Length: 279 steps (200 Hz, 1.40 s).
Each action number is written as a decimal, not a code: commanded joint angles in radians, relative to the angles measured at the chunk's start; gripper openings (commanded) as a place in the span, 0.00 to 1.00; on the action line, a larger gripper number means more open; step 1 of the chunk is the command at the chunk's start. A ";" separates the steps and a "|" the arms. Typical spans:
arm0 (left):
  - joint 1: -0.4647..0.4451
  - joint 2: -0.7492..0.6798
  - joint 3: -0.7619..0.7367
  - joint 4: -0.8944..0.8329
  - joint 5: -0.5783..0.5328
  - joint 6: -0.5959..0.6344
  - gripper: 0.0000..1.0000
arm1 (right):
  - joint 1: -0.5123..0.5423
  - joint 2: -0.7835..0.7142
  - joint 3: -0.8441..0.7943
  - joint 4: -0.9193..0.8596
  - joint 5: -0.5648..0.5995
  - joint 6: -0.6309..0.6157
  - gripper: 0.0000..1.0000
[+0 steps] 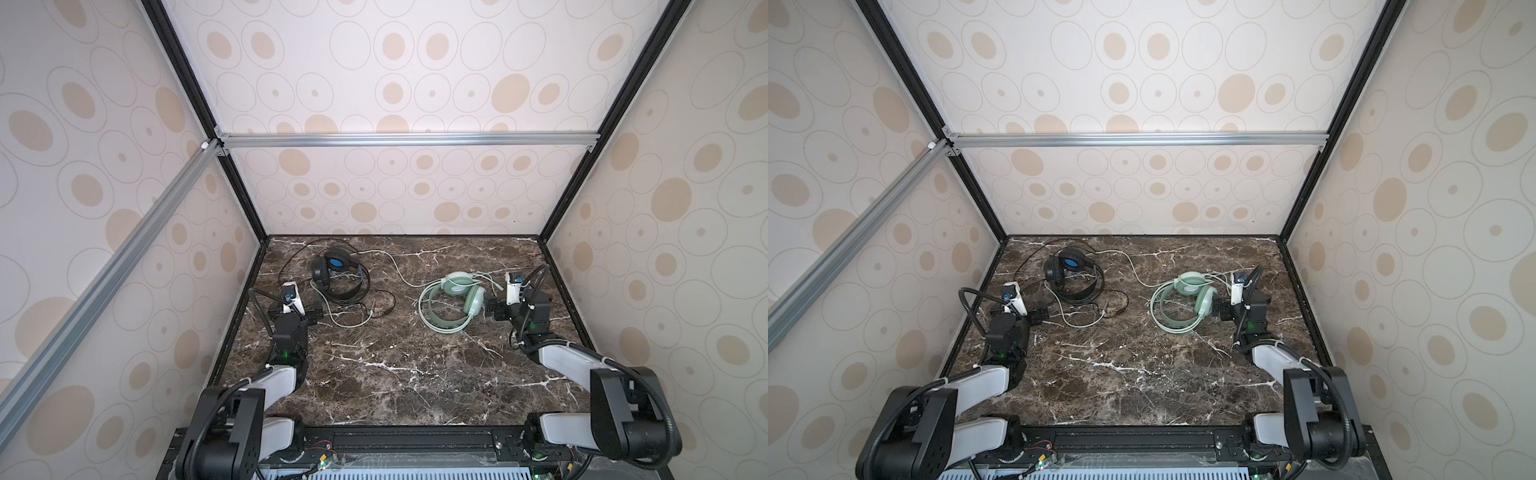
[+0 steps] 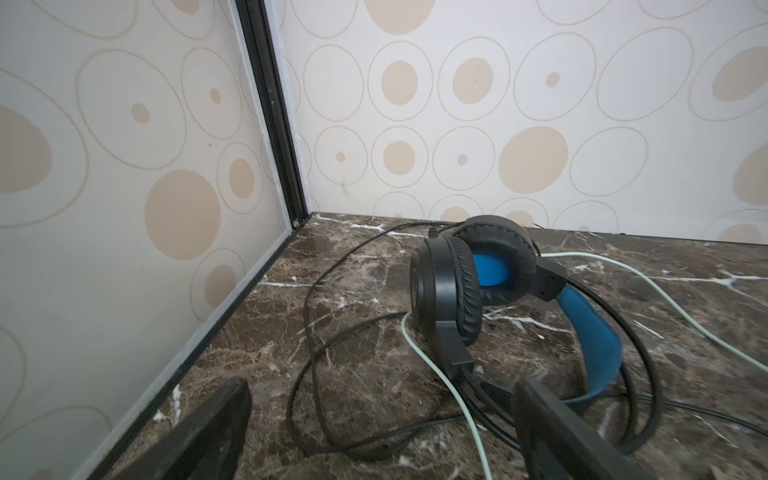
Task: Wrap the headphones
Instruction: 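Reach the left gripper over the mint-green headset and grasp its headband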
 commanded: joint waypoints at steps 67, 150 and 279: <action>-0.067 -0.288 0.282 -0.794 0.084 -0.328 0.98 | 0.053 0.024 0.431 -0.695 0.050 0.290 1.00; -0.493 0.009 0.600 -1.077 0.005 -0.705 0.98 | 0.104 0.096 0.581 -1.011 -0.060 0.383 1.00; -0.847 0.757 1.225 -1.303 -0.059 -1.065 0.98 | 0.109 -0.077 0.581 -1.204 -0.095 0.294 1.00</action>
